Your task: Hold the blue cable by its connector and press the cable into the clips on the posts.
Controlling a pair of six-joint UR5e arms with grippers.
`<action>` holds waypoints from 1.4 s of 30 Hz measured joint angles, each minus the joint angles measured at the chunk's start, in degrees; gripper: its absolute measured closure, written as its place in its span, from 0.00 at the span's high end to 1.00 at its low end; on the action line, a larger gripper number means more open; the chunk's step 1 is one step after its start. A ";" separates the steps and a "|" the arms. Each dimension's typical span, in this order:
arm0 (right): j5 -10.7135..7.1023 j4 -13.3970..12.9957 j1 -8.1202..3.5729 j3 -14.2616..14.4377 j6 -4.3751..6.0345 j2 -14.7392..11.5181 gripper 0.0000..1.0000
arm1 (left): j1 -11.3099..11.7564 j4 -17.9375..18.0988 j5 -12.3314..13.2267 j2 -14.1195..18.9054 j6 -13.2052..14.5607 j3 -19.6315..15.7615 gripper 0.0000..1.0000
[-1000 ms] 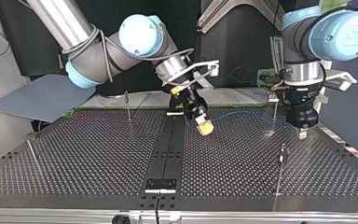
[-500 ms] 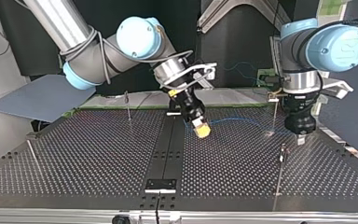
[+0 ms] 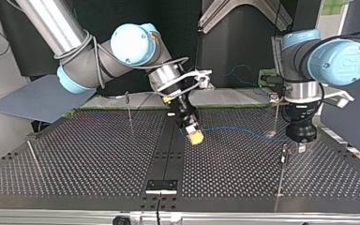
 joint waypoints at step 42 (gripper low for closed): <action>-0.38 -0.02 -1.38 -0.02 -1.37 0.23 0.00 | 3.27 -1.09 2.51 -4.00 -2.19 5.08 0.00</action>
